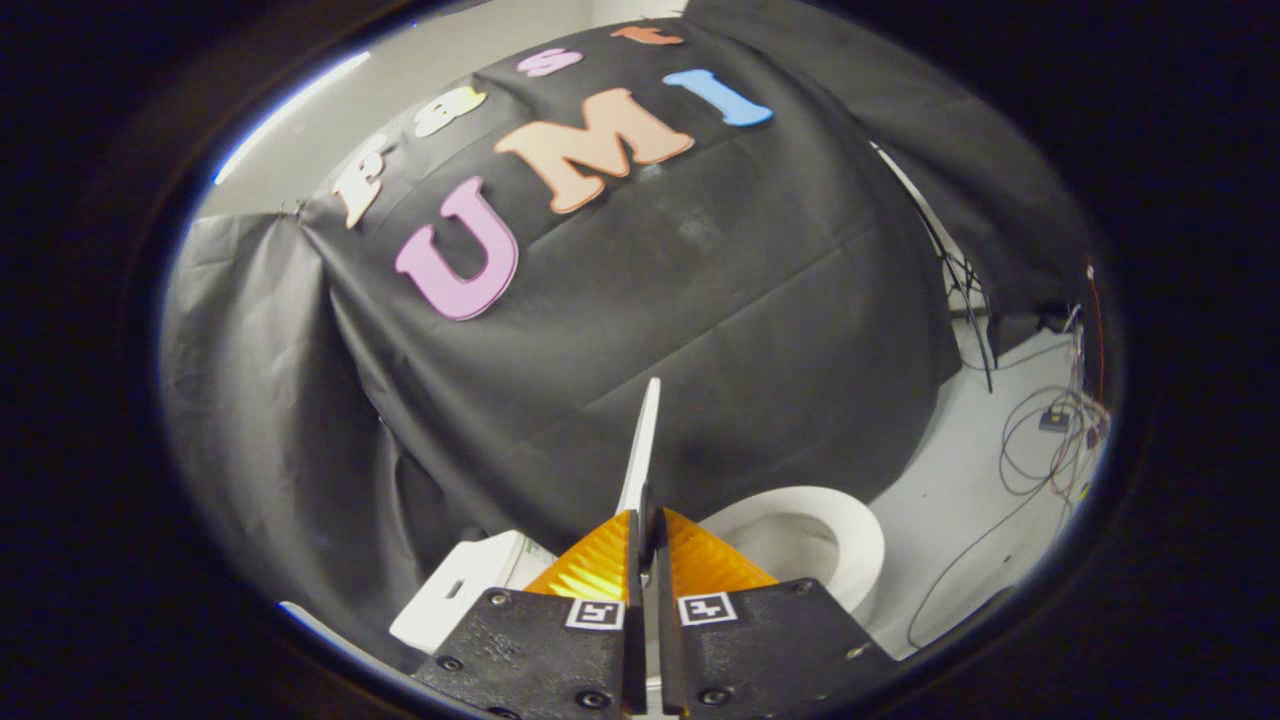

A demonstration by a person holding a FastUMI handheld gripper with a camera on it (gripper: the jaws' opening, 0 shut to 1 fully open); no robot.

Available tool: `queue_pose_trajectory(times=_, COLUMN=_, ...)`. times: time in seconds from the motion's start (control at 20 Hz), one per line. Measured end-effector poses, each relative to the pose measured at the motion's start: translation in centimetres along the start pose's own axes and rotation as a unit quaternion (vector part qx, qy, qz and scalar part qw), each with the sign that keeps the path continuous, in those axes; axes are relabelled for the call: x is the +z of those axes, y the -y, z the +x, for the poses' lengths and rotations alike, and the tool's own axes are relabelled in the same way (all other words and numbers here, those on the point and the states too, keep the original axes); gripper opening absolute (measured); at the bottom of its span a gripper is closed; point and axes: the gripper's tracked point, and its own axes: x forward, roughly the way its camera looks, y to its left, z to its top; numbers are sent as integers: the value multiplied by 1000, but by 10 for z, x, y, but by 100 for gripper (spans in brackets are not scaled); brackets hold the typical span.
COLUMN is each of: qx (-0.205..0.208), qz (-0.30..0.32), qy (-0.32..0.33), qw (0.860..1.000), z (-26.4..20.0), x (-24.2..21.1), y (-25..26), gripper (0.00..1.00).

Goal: Open the toilet lid.

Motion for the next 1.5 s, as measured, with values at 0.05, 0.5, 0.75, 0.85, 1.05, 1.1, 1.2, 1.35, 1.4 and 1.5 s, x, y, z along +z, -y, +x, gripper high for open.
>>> queue_pose_trajectory(times=0.05, qx=1, qz=-11, qy=0, qw=1000, z=0, x=1, y=-9, gripper=5)
queue_pose_trajectory(times=0.5, qx=22, qz=-130, qy=9, qw=991, z=11, x=6, y=-105, gripper=9)
queue_pose_trajectory(times=0.75, qx=36, qz=-173, qy=7, qw=984, z=14, x=-1, y=-150, gripper=9)
queue_pose_trajectory(times=0.85, qx=39, qz=-193, qy=7, qw=980, z=13, x=-4, y=-167, gripper=9)
queue_pose_trajectory(times=1.05, qx=53, qz=-240, qy=6, qw=969, z=17, x=-18, y=-201, gripper=9)
queue_pose_trajectory(times=1.1, qx=57, qz=-250, qy=5, qw=966, z=17, x=-23, y=-210, gripper=9)
queue_pose_trajectory(times=1.2, qx=68, qz=-267, qy=4, qw=961, z=19, x=-31, y=-226, gripper=9)
queue_pose_trajectory(times=1.35, qx=81, qz=-276, qy=3, qw=958, z=22, x=-40, y=-246, gripper=9)
queue_pose_trajectory(times=1.4, qx=85, qz=-282, qy=3, qw=956, z=23, x=-44, y=-253, gripper=9)
queue_pose_trajectory(times=1.5, qx=94, qz=-295, qy=1, qw=951, z=25, x=-52, y=-265, gripper=10)
